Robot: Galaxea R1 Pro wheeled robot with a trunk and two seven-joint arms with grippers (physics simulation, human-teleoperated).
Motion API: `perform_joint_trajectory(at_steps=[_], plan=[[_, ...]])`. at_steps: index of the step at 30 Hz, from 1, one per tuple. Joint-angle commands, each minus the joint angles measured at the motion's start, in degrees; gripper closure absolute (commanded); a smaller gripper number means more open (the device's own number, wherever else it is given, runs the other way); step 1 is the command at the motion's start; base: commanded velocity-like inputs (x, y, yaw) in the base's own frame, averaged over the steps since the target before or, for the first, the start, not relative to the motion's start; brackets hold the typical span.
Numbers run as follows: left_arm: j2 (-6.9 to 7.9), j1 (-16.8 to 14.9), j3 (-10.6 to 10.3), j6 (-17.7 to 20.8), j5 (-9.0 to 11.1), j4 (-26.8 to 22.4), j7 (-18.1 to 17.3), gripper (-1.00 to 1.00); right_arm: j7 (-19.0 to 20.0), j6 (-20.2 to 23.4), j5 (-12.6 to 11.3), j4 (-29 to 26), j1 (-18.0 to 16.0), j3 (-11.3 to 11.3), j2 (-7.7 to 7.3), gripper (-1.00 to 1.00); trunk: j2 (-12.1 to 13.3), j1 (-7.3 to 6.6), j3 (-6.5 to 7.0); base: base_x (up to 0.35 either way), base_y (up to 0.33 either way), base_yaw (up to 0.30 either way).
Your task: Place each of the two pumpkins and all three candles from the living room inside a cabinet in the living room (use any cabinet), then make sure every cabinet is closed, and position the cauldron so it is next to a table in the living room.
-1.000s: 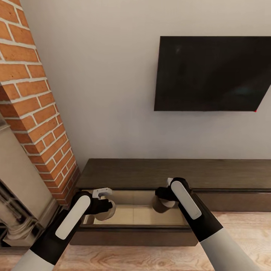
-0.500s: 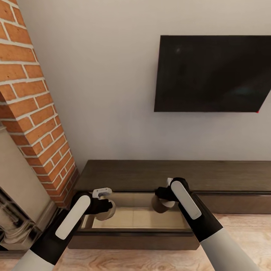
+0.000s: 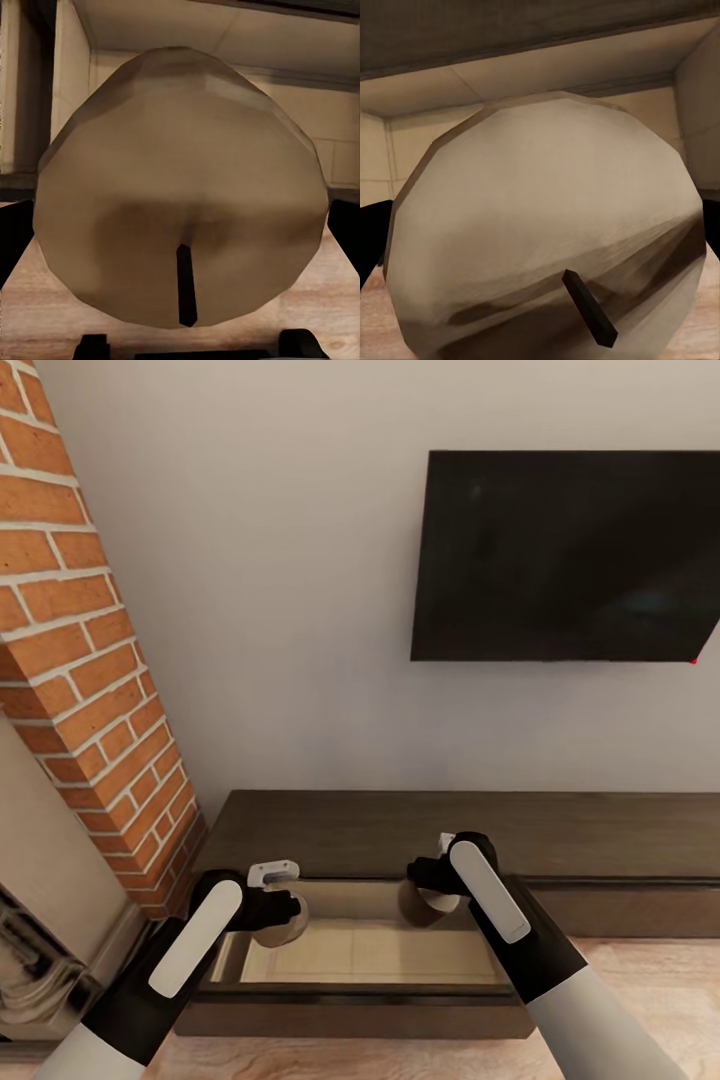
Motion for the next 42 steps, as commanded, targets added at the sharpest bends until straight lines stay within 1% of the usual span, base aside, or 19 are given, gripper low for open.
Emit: perform_joint_trajectory(at_steps=[1,11,26,32,33,35,38,41,42], plan=[[0.06,-0.1,-0.1,0.0,0.5,-0.1,0.6,1.0,-0.7,0.1,-0.6,-0.1,-0.1,0.1,-0.03,1.0,0.0,0.01,-0.06,0.187,0.0,0.0],[0.01,-0.1,-0.2,0.0,0.6,0.0,0.6,1.0,-0.7,0.0,0.0,-0.1,-0.1,0.2,0.87,1.0,0.0,0.01,-0.06,0.085,0.0,0.0],[0.01,-0.1,-0.2,0.0,0.6,0.1,0.6,1.0,-0.7,0.0,0.1,0.0,-0.1,0.2,0.93,1.0,0.0,0.01,-0.06,0.101,0.0,0.0],[0.0,-0.1,-0.3,0.0,0.6,0.1,0.7,1.0,-0.6,0.0,0.0,0.2,-0.1,0.3,0.97,1.0,0.0,0.01,-0.06,0.033,0.0,0.0],[0.0,-0.1,-0.3,0.0,0.6,0.0,0.7,1.0,-0.6,0.0,0.0,0.5,-0.1,0.5,0.99,1.0,0.0,0.01,-0.06,0.006,0.0,0.0],[-0.02,-0.1,-0.3,-0.1,0.6,0.1,0.8,1.0,0.3,0.0,0.0,1.8,-0.1,1.8,1.01,1.0,0.0,0.01,-0.06,0.003,0.0,0.0],[-0.07,-0.1,-0.3,-0.1,0.6,0.1,0.8,1.0,2.5,0.0,0.1,3.7,-0.1,3.5,1.15,1.0,0.0,0.01,-0.06,0.0,0.0,0.0],[-0.07,-0.1,-0.2,-0.1,0.6,0.1,0.8,1.0,3.8,0.0,0.1,6.0,-0.1,4.2,2.26,1.0,0.0,0.01,-0.06,0.0,0.0,0.0],[-0.08,-0.1,-0.2,-0.1,0.7,0.1,0.8,1.0,4.0,0.0,0.2,6.6,-0.1,4.2,2.54,1.0,-0.4,0.23,-0.24,0.0,0.0,0.0]])
